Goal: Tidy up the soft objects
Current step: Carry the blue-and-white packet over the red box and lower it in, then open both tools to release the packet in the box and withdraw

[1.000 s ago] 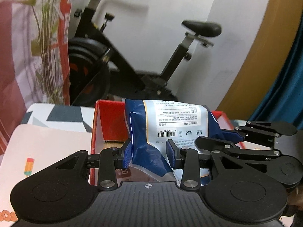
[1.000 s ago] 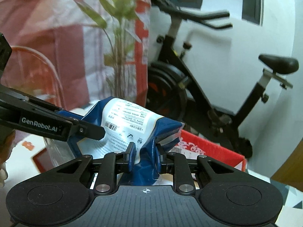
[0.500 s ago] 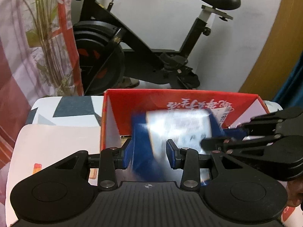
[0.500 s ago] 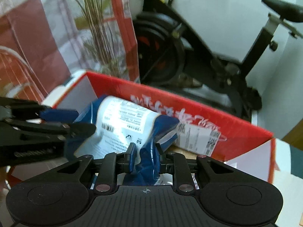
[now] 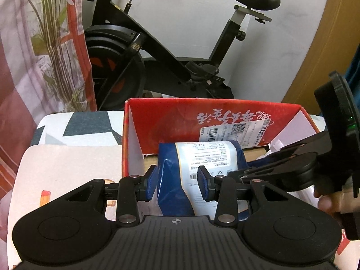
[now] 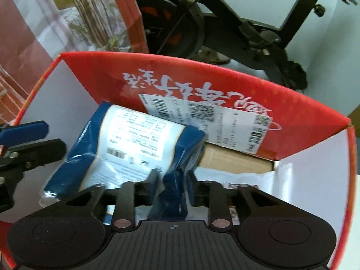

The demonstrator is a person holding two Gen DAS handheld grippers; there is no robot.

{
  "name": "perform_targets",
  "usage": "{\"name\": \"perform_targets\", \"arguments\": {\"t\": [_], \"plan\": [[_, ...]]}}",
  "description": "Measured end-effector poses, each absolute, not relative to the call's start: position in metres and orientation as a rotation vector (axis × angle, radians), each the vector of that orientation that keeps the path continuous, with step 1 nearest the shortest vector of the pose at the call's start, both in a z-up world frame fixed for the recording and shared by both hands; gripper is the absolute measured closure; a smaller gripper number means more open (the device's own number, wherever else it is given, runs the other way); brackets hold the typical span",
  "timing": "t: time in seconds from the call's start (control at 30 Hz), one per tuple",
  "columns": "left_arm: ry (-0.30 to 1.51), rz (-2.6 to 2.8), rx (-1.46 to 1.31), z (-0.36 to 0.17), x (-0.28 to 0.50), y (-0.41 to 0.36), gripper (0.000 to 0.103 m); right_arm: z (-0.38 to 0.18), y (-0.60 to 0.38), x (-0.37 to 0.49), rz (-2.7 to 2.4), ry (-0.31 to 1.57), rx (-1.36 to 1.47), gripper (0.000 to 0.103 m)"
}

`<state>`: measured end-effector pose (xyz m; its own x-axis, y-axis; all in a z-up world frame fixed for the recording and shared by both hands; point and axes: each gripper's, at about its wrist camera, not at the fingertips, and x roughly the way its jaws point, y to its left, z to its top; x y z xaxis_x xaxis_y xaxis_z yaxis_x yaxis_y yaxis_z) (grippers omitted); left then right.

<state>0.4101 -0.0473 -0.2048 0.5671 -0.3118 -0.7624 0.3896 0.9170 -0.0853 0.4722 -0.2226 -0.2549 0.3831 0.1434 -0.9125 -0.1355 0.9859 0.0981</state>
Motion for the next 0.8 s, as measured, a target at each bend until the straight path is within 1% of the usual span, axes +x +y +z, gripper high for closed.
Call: {"name": "perform_targets", "arguments": {"t": [0.03, 0.17, 0.27, 0.33, 0.37, 0.43, 0.47, 0.53, 0.57, 0.6, 0.63, 0.67, 0.7, 0.8], "plan": [[0.875, -0.411, 0.096, -0.204, 0.410, -0.047, 0.063, -0.251, -0.222, 0.471, 0.168, 1.160, -0.004, 0.071], [0.870, -0.392, 0.111, -0.202, 0.406, -0.047, 0.063, -0.230, -0.224, 0.464, 0.146, 1.133, -0.041, 0.068], [0.860, -0.380, 0.127, -0.198, 0.400, -0.049, 0.062, -0.214, -0.231, 0.454, 0.130, 1.120, -0.031, 0.059], [0.854, -0.374, 0.136, -0.195, 0.394, -0.049, 0.060, -0.204, -0.237, 0.443, 0.116, 1.109, -0.033, 0.049], [0.850, -0.372, 0.140, -0.193, 0.390, -0.049, 0.059, -0.199, -0.240, 0.436, 0.111, 1.098, -0.034, 0.046], [0.838, -0.367, 0.145, -0.188, 0.382, -0.047, 0.048, -0.189, -0.246, 0.421, 0.104, 1.078, -0.027, 0.034], [0.830, -0.367, 0.148, -0.185, 0.377, -0.046, 0.045, -0.184, -0.248, 0.412, 0.104, 1.067, -0.021, 0.031], [0.810, -0.367, 0.157, -0.178, 0.365, -0.044, 0.030, -0.176, -0.252, 0.396, 0.100, 1.047, -0.014, 0.018], [0.797, -0.366, 0.161, -0.174, 0.359, -0.042, 0.027, -0.172, -0.254, 0.387, 0.097, 1.034, -0.012, 0.015], [0.785, -0.364, 0.162, -0.170, 0.352, -0.041, 0.017, -0.169, -0.255, 0.380, 0.096, 1.026, -0.007, 0.009], [0.774, -0.364, 0.161, -0.167, 0.345, -0.039, 0.003, -0.167, -0.256, 0.372, 0.094, 1.017, 0.002, 0.005], [0.763, -0.366, 0.160, -0.163, 0.338, -0.038, 0.000, -0.164, -0.258, 0.364, 0.090, 1.006, 0.011, 0.004], [0.752, -0.365, 0.159, -0.159, 0.331, -0.037, 0.000, -0.162, -0.259, 0.356, 0.089, 0.998, 0.018, 0.001], [0.709, -0.340, 0.171, -0.149, 0.308, -0.034, 0.000, -0.155, -0.260, 0.330, 0.091, 0.959, 0.023, 0.000]]}}
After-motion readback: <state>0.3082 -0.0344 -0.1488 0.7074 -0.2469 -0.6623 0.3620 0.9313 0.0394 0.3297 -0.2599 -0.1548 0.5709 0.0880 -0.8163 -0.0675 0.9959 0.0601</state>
